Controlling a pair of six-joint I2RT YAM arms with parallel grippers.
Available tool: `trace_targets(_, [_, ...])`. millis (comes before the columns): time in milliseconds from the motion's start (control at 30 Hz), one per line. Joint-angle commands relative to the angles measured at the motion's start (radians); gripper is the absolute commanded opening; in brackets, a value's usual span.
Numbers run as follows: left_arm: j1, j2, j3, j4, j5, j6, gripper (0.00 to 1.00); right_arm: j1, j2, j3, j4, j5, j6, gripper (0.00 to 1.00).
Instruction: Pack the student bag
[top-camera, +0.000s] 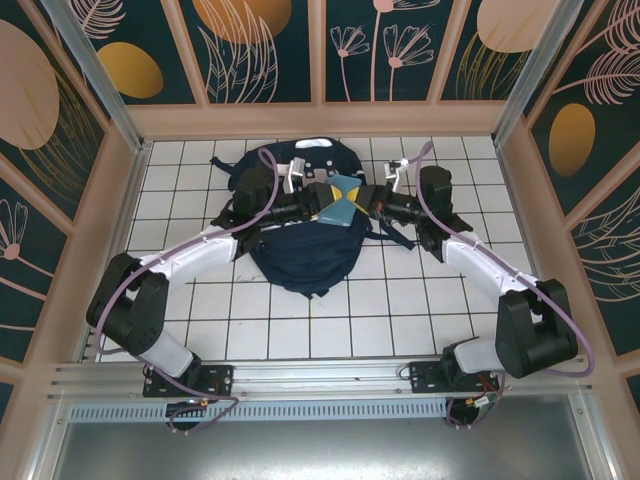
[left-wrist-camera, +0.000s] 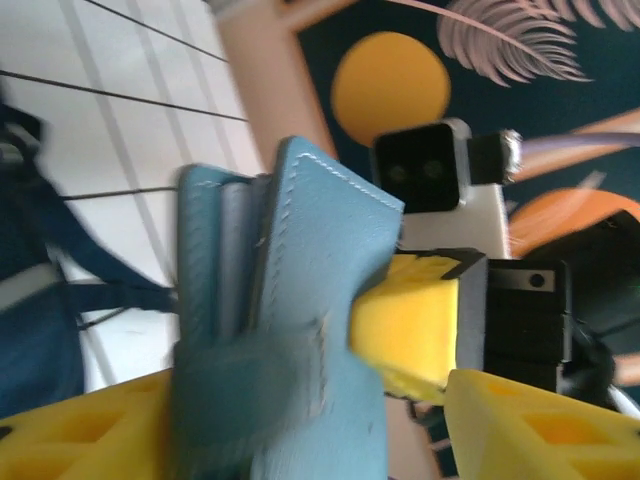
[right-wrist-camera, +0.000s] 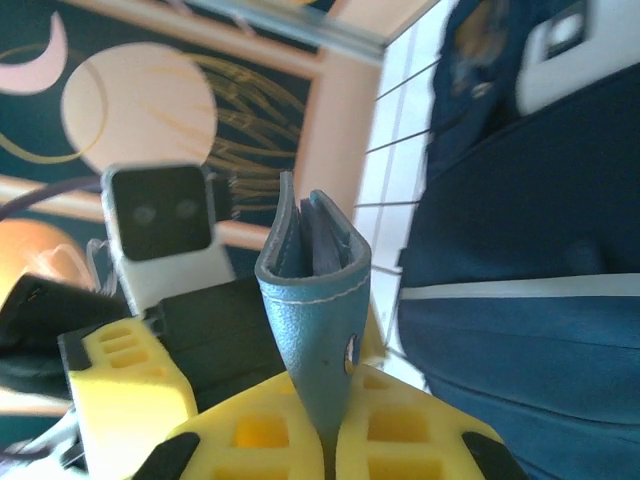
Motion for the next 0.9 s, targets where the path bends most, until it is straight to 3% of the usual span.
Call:
trace_targets(0, [-0.002,-0.071,0.051,-0.351,-0.235,0.307,0.70,-0.067,-0.072,-0.038,-0.108,0.098,-0.047,0.01])
trace_targets(300, [-0.093,-0.015,0.197,-0.731,-0.498,0.583,0.72,-0.230,-0.161,-0.082,-0.316,0.155,-0.124,0.01])
trace_targets(567, [-0.203,0.134,0.351,-0.932,-0.701,0.752,0.83,-0.268,-0.174,-0.079,-0.377,0.192,-0.149,0.01])
trace_targets(867, [-0.215,0.300,0.501,-1.070,-0.753,0.810,0.90,-0.268,-0.173,-0.082,-0.375,0.194,-0.133,0.01])
